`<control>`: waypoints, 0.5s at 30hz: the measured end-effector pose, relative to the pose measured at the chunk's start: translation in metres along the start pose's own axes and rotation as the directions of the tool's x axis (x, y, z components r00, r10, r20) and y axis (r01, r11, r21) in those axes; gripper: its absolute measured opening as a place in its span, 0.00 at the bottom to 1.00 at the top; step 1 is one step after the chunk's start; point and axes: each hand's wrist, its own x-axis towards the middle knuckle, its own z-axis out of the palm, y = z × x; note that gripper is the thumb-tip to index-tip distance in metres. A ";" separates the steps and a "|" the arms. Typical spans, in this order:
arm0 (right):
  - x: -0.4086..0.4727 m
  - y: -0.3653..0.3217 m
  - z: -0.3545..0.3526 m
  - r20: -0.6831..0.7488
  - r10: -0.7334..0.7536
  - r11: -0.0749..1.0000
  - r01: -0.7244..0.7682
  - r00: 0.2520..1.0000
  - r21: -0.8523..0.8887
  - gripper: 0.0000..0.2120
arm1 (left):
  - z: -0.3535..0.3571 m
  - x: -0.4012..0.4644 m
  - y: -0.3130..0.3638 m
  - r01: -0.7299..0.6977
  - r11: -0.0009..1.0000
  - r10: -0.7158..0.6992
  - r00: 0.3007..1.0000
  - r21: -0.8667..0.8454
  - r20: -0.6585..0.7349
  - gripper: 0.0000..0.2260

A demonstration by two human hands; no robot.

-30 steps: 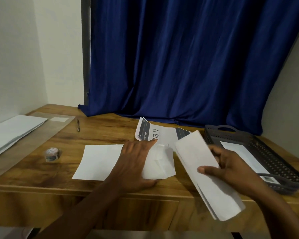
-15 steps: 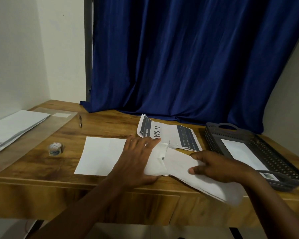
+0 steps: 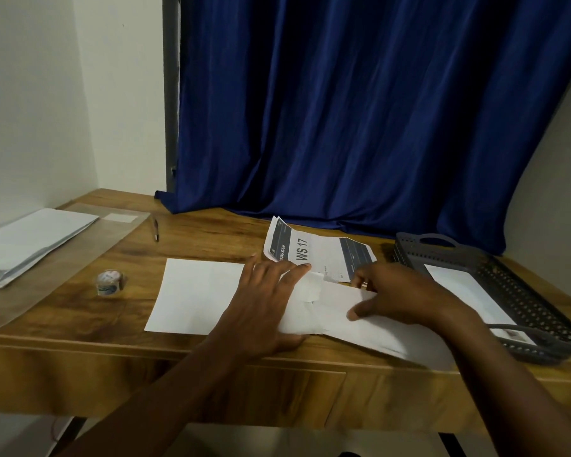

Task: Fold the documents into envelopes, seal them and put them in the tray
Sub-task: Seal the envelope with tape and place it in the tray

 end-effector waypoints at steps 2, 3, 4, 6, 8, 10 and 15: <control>0.006 -0.010 0.000 -0.100 0.015 0.999 -0.020 0.995 -0.048 0.22 | 0.000 0.000 0.000 -0.002 1.000 0.002 1.000 -0.004 -0.004 0.49; 0.010 -0.015 0.002 -0.141 0.016 0.997 -0.027 0.990 -0.074 0.25 | 0.000 0.000 0.000 -0.005 1.000 0.005 1.000 -0.001 -0.006 0.49; 0.014 -0.019 0.004 -0.179 0.013 0.995 -0.031 0.984 -0.100 0.27 | 0.001 0.000 0.000 -0.009 1.000 0.009 1.000 0.003 -0.009 0.49; 0.020 -0.027 0.011 -0.239 0.002 0.992 -0.032 0.971 -0.119 0.30 | 0.001 -0.001 0.000 -0.011 1.000 0.011 1.000 0.006 -0.016 0.48; 0.022 -0.035 0.020 -0.298 -0.018 0.992 -0.019 0.954 -0.122 0.32 | 0.001 0.000 0.000 -0.013 1.000 0.013 1.000 0.011 -0.021 0.48; 0.023 -0.040 0.029 -0.341 -0.039 0.991 -0.008 0.939 -0.134 0.33 | 0.001 0.000 -0.001 -0.021 1.000 0.022 0.999 0.005 -0.031 0.48; 0.015 -0.022 0.043 -0.452 0.033 0.994 0.017 0.891 0.106 0.39 | 0.001 -0.001 -0.002 -0.003 1.000 0.002 1.000 -0.028 -0.025 0.47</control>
